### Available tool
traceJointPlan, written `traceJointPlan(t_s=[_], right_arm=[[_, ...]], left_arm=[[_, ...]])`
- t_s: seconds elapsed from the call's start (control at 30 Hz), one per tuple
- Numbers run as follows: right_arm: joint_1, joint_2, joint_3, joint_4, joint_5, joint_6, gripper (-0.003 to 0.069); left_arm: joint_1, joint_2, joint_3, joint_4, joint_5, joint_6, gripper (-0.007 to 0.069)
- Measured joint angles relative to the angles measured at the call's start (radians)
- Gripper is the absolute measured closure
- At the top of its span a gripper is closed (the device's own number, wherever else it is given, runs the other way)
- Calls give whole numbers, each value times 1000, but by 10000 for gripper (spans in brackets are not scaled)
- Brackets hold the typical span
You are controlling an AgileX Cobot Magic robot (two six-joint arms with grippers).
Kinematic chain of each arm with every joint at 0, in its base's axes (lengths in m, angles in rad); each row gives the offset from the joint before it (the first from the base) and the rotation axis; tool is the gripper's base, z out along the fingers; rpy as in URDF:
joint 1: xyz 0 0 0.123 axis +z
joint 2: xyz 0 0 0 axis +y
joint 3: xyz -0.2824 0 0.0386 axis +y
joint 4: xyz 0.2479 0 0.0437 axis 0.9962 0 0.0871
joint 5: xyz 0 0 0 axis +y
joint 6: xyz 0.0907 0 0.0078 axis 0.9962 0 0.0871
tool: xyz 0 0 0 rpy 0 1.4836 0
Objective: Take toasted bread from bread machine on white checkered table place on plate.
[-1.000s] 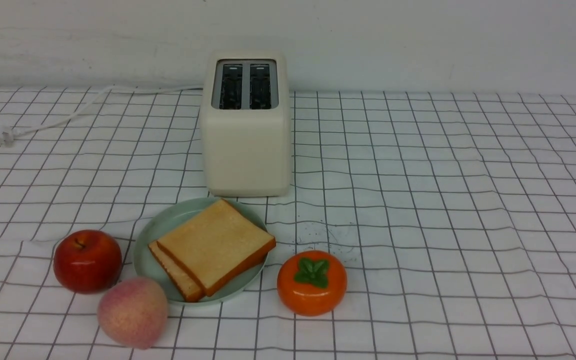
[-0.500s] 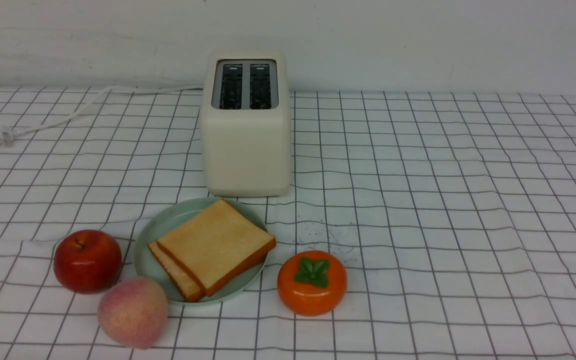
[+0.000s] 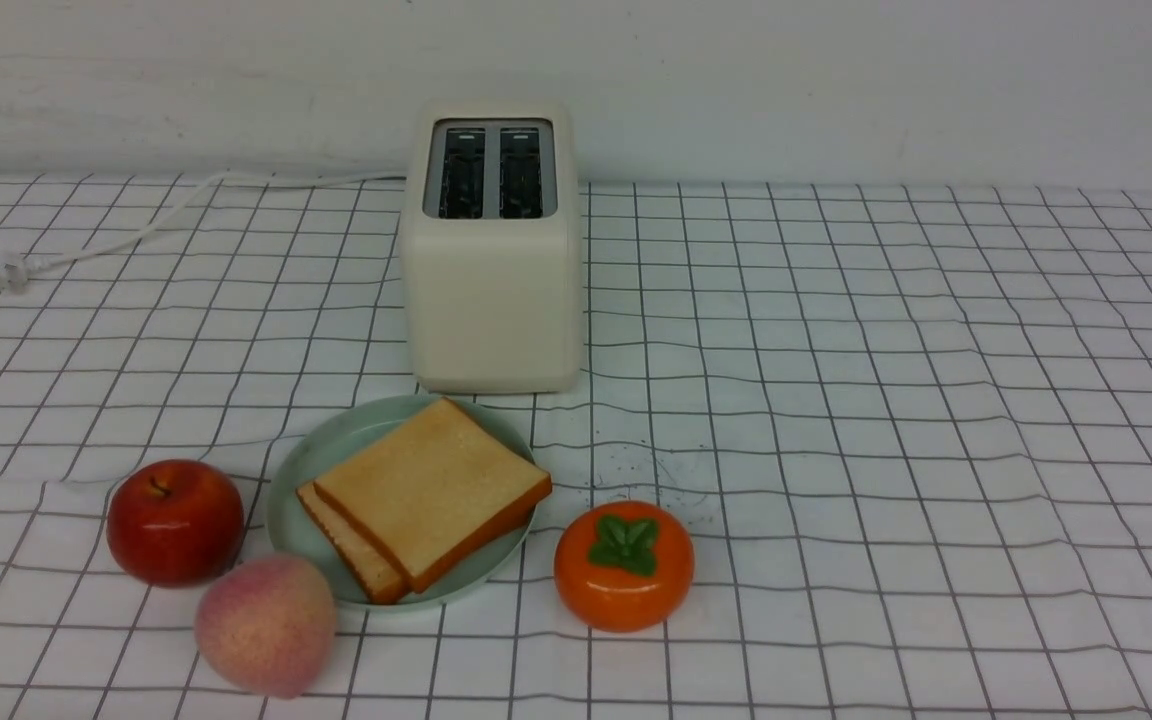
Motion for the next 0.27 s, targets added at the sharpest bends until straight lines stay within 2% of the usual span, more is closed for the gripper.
traceJointPlan(t_s=[0.27], right_arm=[[0, 0, 0, 0, 0, 0, 550]], left_arm=[[0, 0, 0, 0, 0, 0, 615]])
